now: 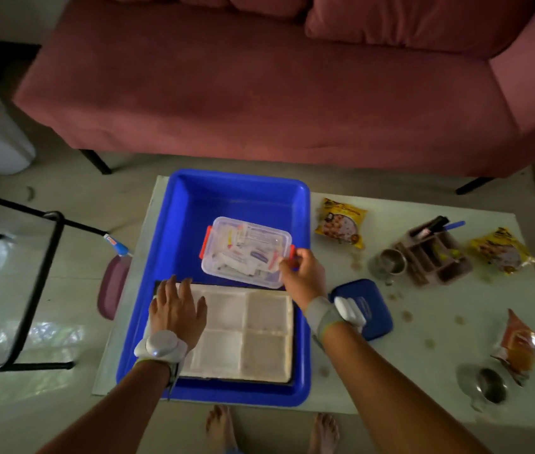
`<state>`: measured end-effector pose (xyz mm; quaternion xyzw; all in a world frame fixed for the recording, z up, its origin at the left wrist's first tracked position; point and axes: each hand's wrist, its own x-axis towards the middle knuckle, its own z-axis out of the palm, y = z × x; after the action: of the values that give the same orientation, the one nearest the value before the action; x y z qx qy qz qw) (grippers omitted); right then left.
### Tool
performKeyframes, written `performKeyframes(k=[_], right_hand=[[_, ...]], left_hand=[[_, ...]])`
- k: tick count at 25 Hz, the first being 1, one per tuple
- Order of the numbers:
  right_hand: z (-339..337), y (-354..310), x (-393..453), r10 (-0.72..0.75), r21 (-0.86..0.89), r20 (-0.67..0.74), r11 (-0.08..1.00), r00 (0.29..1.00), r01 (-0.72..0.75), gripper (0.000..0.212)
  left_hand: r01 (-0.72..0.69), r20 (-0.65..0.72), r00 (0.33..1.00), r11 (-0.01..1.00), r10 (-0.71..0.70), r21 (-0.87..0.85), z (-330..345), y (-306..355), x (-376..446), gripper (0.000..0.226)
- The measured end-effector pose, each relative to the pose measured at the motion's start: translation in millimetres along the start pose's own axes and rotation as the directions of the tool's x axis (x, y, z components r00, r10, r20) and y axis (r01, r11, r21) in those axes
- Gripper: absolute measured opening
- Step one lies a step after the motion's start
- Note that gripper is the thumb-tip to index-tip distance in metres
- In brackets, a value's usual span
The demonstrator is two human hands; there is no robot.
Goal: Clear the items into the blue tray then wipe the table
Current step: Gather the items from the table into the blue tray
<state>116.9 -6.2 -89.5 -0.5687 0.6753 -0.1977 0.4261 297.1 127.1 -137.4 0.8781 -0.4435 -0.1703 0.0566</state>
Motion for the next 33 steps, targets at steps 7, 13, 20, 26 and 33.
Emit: performKeyframes(k=[7, 13, 20, 26, 33], right_hand=[[104, -6, 21, 0.078, -0.134, 0.112, 0.989, 0.991, -0.063, 0.031], [129, -2, 28, 0.130, -0.206, 0.233, 0.975, 0.964, -0.081, 0.032], [102, 20, 25, -0.038, -0.601, 0.426, 0.735, 0.904, 0.314, 0.058], [28, 58, 30, -0.548, -0.537, 0.250, 0.607, 0.798, 0.585, 0.043], [-112, 141, 68, -0.302, -0.567, -0.201, 0.812, 0.932, 0.141, 0.041]], left_hand=[[-0.101, -0.047, 0.994, 0.995, 0.101, -0.007, 29, -40, 24, 0.078], [-0.152, -0.072, 0.985, 0.985, 0.158, 0.080, 40, -43, 24, 0.073], [-0.160, -0.148, 0.973, 0.979, 0.178, 0.124, 45, -37, 19, 0.071], [-0.233, -0.126, 0.963, 0.970, 0.240, 0.066, 56, 44, 1, 0.068], [-0.409, -0.012, 0.912, 0.912, 0.409, 0.036, 95, 209, -18, 0.066]])
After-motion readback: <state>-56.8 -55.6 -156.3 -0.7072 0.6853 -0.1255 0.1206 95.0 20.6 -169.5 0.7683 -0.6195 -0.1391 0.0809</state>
